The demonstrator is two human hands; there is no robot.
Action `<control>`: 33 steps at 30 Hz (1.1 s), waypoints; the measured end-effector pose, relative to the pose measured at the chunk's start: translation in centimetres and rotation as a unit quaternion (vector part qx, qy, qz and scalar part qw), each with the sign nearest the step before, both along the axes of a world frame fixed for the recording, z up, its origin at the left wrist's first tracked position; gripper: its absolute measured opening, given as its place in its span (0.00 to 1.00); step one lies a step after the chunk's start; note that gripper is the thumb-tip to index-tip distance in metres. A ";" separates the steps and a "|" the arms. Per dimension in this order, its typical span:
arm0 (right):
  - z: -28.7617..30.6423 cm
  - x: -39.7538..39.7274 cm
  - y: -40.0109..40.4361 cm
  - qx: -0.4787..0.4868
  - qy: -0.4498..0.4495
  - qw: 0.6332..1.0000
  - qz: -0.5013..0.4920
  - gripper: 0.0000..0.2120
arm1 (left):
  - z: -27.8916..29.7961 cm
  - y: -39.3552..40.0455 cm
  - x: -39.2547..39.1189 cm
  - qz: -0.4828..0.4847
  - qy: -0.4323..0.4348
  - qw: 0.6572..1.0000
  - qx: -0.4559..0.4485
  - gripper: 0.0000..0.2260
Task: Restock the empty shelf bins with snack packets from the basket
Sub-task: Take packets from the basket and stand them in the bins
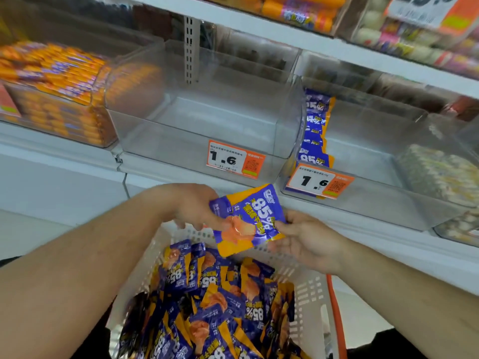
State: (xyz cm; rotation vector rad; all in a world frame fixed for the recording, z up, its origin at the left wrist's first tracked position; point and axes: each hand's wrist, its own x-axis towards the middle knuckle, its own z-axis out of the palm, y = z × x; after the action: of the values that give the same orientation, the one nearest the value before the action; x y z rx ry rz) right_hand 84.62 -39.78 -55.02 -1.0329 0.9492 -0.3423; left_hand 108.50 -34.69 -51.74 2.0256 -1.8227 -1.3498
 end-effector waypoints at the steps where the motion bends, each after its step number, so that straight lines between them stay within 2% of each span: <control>1: -0.2 0.2 0.4 0.029 -0.024 0.999 -0.016 0.09 | 0.1 -0.1 0.0 0.050 0.045 0.998 -0.020 0.09; 3: -0.3 0.6 1.0 0.060 -0.049 0.996 -0.036 0.10 | 0.4 -0.4 0.1 0.137 0.125 0.981 -0.056 0.07; 5: -0.3 1.0 1.4 0.072 -0.057 0.995 -0.050 0.11 | 0.6 -0.4 0.0 0.179 0.171 0.965 -0.088 0.08; 12: 0.3 1.5 1.4 0.087 -0.072 0.988 -0.102 0.08 | 0.5 -0.2 -0.2 0.210 0.214 0.943 -0.141 0.11; 15: 1.4 1.3 1.1 0.095 -0.111 0.979 -0.142 0.09 | 0.3 0.1 -1.5 0.251 0.288 0.908 -0.171 0.10; 17: 2.6 0.9 0.9 0.072 -0.118 0.976 -0.166 0.05 | 0.0 0.2 -2.8 0.273 0.335 0.882 -0.186 0.09; 18: 3.3 0.7 0.7 0.046 -0.114 0.976 -0.181 0.02 | -0.1 0.2 -3.5 0.276 0.351 0.874 -0.193 0.08; 19: 3.9 0.2 0.4 0.003 -0.103 0.975 -0.195 0.04 | 0.0 0.0 -4.1 0.272 0.360 0.869 -0.202 0.08; 23: 7.8 -2.0 -0.7 -0.227 -0.012 0.950 -0.214 0.07 | 0.8 -0.5 -6.3 0.220 0.362 0.878 -0.223 0.06; 26: 11.3 -3.3 -1.8 -0.367 0.027 0.900 -0.233 0.08 | 1.1 -0.8 -7.1 0.201 0.367 0.883 -0.214 0.09; 29: 13.9 -4.1 -3.2 -0.494 0.073 0.828 -0.256 0.09 | 0.8 -0.8 -7.0 0.207 0.353 0.890 -0.199 0.12; 33: 13.6 -5.0 -6.5 -0.551 0.141 0.771 -0.287 0.10 | 0.3 -0.6 -6.7 0.199 0.329 0.904 -0.185 0.13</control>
State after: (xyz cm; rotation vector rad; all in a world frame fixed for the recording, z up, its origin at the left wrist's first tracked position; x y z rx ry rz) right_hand 79.60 -46.32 -41.38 -1.8756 1.3612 -1.4136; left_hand 101.80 -35.33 -51.41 1.3951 -1.1720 -1.2314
